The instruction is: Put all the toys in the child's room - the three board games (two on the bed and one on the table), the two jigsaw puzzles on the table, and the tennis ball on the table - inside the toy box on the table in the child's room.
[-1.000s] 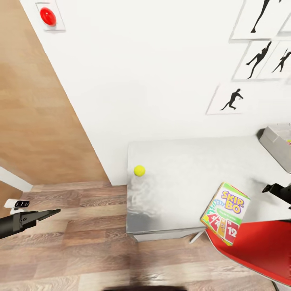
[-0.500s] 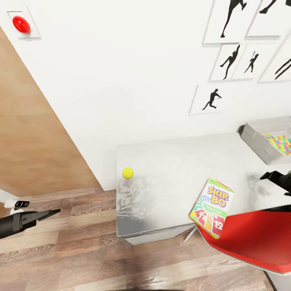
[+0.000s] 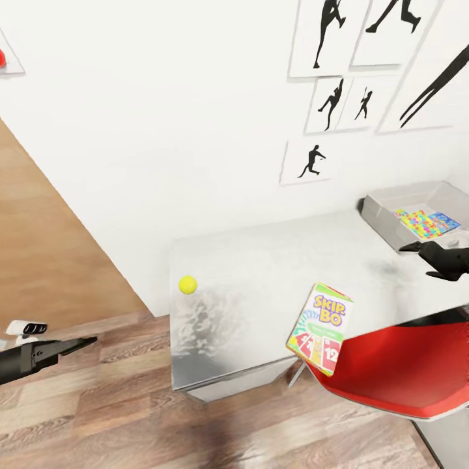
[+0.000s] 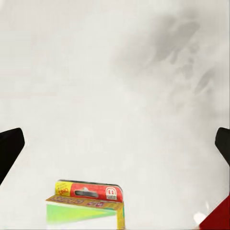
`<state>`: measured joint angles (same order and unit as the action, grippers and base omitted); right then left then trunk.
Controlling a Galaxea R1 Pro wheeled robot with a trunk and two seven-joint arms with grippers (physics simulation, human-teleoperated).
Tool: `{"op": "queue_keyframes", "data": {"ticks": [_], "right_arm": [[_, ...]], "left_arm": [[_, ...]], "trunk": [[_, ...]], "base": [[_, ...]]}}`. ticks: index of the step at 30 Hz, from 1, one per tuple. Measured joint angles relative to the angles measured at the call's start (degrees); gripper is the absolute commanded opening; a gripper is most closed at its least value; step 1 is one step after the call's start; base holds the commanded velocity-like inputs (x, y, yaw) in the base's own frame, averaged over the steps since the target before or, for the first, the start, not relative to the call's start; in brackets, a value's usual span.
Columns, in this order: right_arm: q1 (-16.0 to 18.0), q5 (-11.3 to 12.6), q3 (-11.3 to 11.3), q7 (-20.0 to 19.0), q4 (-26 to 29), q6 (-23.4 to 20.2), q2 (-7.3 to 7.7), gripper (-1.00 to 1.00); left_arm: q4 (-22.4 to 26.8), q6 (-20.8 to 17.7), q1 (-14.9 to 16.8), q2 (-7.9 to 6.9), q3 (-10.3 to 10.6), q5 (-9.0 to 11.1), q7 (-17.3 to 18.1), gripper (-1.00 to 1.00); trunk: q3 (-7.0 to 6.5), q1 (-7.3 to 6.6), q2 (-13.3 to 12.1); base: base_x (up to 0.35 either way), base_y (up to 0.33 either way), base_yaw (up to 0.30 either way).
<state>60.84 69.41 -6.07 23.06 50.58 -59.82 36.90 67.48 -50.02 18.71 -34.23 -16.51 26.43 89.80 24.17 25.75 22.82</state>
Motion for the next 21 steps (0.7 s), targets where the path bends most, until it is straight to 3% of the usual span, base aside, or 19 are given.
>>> {"op": "queue_keyframes", "data": {"ticks": [1, 3, 5, 6, 8, 13, 21], "right_arm": [[-0.2, 1.1, 0.6, -0.4, 0.7, 0.0, 0.00, 1.00], [-0.9, 6.2, 3.6, -2.3, 3.5, 0.0, 0.00, 1.00], [-1.3, 8.8, 5.2, -3.3, 5.2, 0.0, 0.01, 1.00], [-1.6, 11.5, 6.6, -4.1, 7.0, 0.0, -0.02, 1.00], [-1.9, 13.9, 7.6, -4.6, 8.8, -0.1, -0.04, 1.00], [-3.5, 19.0, 9.1, -5.2, 12.8, -0.2, -0.09, 1.00], [-10.6, 26.8, 9.1, -5.7, 21.4, -0.2, -0.16, 1.00]], "left_arm": [[0.0, 0.0, 0.0, 0.01, 0.0, 0.0, 0.0, 1.00], [0.0, 0.0, 0.0, 0.02, 0.0, 0.0, 0.0, 1.00], [0.0, 0.0, 0.0, 0.00, 0.0, 0.0, 0.0, 1.00], [0.0, 0.0, 0.0, 0.01, 0.0, 0.0, 0.0, 1.00], [0.0, 0.0, 0.0, 0.02, 0.0, 0.0, 0.0, 1.00], [0.0, 0.0, 0.0, 0.01, 0.0, 0.0, 0.0, 1.00], [0.0, 0.0, 0.0, 0.00, 0.0, 0.0, 0.0, 1.00]], "trunk": [[-0.07, 0.00, 0.0], [-0.22, 0.00, 0.0], [-0.37, 0.00, 0.0], [-0.45, 0.00, 0.0], [-0.59, 0.00, 0.0], [-0.96, 0.00, 0.0], [-1.55, 0.00, 0.0]], "base": [[0.000, 0.000, -0.197], [0.000, 0.000, -0.197], [0.000, 0.000, -0.197], [0.000, 0.000, -0.197], [0.000, 0.000, -0.197], [0.000, 0.000, -0.196], [0.000, 0.000, -0.196]]}}
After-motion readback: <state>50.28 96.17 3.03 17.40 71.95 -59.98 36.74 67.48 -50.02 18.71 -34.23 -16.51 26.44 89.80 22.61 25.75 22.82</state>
